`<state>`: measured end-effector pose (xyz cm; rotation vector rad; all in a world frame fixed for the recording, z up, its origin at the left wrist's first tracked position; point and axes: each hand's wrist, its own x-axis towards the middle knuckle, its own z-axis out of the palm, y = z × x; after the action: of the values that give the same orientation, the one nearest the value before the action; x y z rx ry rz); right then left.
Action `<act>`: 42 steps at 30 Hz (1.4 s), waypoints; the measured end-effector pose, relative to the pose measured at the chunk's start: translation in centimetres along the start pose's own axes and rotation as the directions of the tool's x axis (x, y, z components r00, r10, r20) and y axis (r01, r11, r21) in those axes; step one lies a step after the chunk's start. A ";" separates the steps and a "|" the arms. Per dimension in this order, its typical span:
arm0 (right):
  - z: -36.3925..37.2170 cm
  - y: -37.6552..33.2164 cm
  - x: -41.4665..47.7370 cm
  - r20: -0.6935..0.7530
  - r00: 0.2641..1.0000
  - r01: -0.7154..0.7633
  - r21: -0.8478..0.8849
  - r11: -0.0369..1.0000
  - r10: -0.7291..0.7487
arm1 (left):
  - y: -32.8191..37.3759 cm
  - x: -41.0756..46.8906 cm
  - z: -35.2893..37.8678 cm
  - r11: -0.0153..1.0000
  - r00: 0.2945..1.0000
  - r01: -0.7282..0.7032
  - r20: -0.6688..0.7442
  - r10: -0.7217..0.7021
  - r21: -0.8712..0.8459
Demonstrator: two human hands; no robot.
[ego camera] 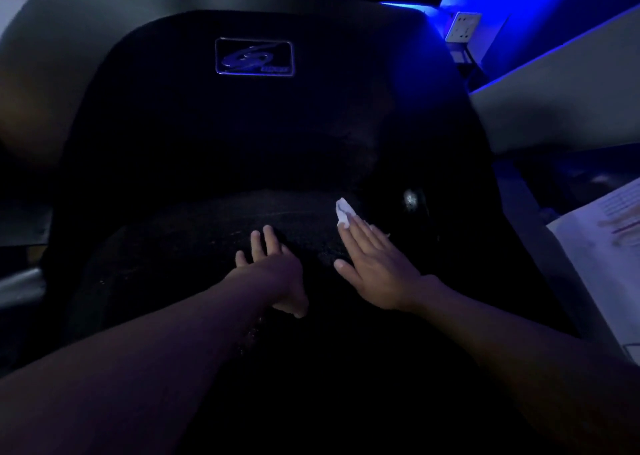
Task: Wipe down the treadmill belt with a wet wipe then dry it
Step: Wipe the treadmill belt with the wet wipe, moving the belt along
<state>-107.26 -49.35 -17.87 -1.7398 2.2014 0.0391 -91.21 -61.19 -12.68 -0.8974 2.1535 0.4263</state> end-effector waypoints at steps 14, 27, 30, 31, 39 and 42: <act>-0.8 -0.9 2.2 0.030 0.997 -0.067 0.013 0.998 0.066 | -1.5 -1.6 3.0 0.960 0.970 0.150 -0.154 -0.189 -0.235; -0.2 -5.0 1.4 0.110 0.967 0.239 -0.077 0.968 -0.230 | -4.4 -2.9 5.5 0.981 0.971 -0.036 -0.240 -0.011 -0.192; -1.1 -4.2 2.5 0.121 0.971 0.217 -0.071 0.974 -0.208 | -4.7 -3.5 5.5 0.986 0.973 -0.019 -0.231 -0.020 -0.164; -1.4 -3.9 3.4 0.105 0.988 0.120 -0.041 0.992 -0.115 | -4.3 -3.7 5.6 0.986 0.971 0.033 -0.227 -0.071 -0.166; -1.1 -4.3 3.2 0.183 0.941 0.309 -0.111 0.945 -0.286 | -4.3 -4.6 5.5 0.944 0.963 0.183 -0.143 -0.228 -0.274; -1.9 -4.9 5.0 0.143 0.986 0.093 -0.048 0.995 -0.085 | -5.2 -4.9 5.4 0.968 0.964 0.174 -0.168 -0.205 -0.181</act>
<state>-104.04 -55.75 -16.57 -1.8039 2.0384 0.1971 -82.42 -59.57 -12.64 -1.2705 2.1953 0.4439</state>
